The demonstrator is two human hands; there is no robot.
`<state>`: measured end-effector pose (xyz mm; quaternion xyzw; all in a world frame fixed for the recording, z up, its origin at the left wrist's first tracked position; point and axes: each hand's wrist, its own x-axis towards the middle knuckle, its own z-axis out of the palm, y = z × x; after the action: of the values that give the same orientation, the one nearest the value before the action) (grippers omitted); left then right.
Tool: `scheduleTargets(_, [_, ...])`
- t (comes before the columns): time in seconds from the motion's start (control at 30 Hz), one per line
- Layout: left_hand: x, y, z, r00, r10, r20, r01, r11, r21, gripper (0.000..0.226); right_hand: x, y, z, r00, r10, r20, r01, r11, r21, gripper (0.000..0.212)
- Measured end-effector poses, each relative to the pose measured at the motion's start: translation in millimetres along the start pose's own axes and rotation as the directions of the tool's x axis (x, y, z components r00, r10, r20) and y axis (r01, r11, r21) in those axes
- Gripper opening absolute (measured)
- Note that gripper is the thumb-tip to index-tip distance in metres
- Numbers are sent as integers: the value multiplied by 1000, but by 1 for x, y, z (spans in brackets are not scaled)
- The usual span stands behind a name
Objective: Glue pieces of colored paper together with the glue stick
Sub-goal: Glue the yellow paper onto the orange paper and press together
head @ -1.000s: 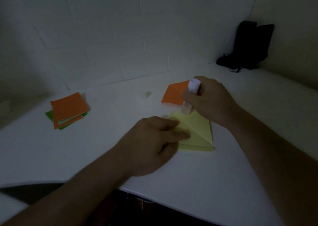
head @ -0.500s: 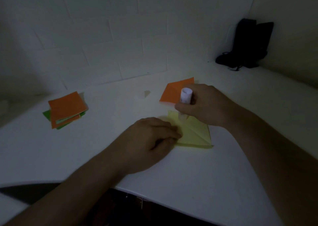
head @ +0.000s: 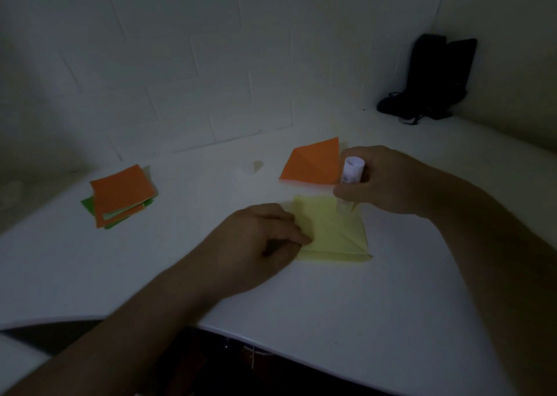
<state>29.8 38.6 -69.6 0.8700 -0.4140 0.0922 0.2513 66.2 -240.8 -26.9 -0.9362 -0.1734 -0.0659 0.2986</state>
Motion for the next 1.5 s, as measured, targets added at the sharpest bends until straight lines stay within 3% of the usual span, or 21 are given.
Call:
scheduleTargets(0.2, [-15,3,-14,984,30,173,-53,991,125,41,-3,-2,-8,998,10,57,-10,1000,2,29])
scheduleTargets(0.37, [-28,20,-16,979,-4,203,-50,964,261,50,-6,-3,-13,998,5,63,1,997,-83,26])
scheduleTargets(0.53, [-31,31,-16,979,-64,194,1,950,311,53,-7,-9,-12,995,-51,-88,42,994,-99,38])
scheduleTargets(0.67, [-31,31,-16,968,-92,234,11,945,326,60,-3,-30,-1,973,-73,-220,71,997,-17,27])
scheduleTargets(0.9, [-31,34,-17,967,-102,235,22,947,320,61,3,-37,32,996,-54,-77,55,998,9,28])
scheduleTargets(1.5, [-30,31,-15,960,-127,251,41,946,322,58,14,-47,56,993,-72,-94,80,993,82,27])
